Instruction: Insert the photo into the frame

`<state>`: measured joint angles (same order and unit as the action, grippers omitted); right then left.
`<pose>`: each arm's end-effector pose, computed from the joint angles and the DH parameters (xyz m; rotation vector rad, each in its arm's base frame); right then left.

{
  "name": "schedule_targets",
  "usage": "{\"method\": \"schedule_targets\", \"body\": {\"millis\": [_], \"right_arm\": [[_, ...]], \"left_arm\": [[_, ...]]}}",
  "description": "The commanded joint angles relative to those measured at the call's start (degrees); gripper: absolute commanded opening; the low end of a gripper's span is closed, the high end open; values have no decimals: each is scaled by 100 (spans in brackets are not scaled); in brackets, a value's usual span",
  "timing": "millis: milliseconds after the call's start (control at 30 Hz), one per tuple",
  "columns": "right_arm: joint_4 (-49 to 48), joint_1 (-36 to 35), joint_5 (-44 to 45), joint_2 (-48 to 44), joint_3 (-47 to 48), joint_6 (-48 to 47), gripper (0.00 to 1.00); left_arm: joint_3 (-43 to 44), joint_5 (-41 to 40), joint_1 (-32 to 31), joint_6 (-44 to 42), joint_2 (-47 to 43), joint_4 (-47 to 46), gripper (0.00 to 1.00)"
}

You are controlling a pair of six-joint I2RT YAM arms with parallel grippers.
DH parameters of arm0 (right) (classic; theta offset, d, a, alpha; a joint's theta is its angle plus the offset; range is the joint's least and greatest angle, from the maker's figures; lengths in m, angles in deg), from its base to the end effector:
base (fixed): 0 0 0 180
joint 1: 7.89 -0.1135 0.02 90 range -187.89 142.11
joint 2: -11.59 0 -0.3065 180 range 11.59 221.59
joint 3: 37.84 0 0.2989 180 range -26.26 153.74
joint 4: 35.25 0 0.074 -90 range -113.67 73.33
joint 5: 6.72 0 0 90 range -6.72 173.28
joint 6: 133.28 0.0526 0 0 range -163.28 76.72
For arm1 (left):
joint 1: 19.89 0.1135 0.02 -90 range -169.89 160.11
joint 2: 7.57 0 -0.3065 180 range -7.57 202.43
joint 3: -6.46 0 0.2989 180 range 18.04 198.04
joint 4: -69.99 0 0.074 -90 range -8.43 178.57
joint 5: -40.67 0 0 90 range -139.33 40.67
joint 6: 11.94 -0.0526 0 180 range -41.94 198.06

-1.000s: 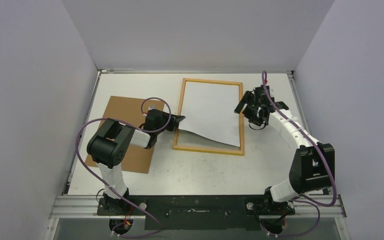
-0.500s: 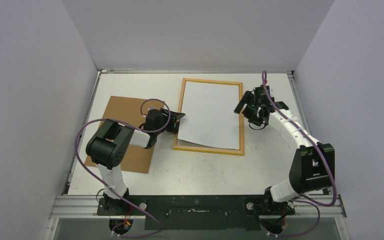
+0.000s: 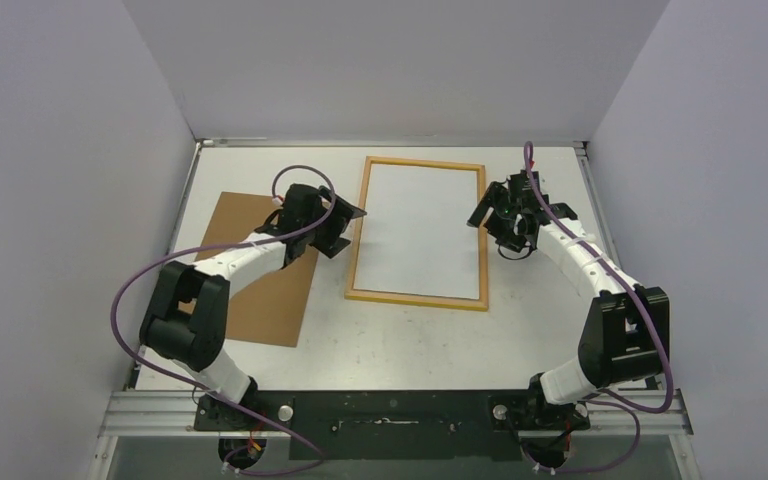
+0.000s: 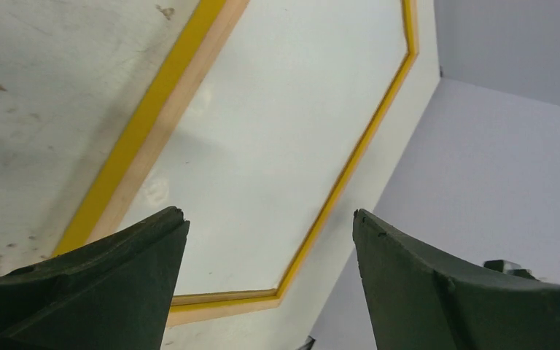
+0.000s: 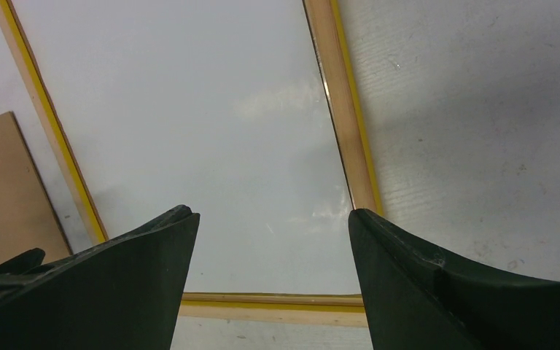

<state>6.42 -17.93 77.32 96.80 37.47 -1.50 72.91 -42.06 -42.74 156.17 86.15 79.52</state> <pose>0.3608 0.0694 0.2686 0.6492 2.4518 0.5049 0.3721 -0.1640 0.2068 -1.0634 2.1990 -1.0418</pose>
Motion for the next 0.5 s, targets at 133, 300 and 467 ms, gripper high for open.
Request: {"method": "schedule_targets", "body": {"millis": [133, 300, 467], "right_arm": [[-170, 46, -24, -127, 7, 10, 77], [-24, 46, 103, -100, 89, -49, 77], [363, 72, 202, 356, 619, -297, 78]], "left_arm": [[888, 11, 179, -2192, 27, 1909, 85], [1268, -240, 323, -3356, -75, 2564, 96], [1882, 481, 861, -4753, 203, 3298, 97]]}}
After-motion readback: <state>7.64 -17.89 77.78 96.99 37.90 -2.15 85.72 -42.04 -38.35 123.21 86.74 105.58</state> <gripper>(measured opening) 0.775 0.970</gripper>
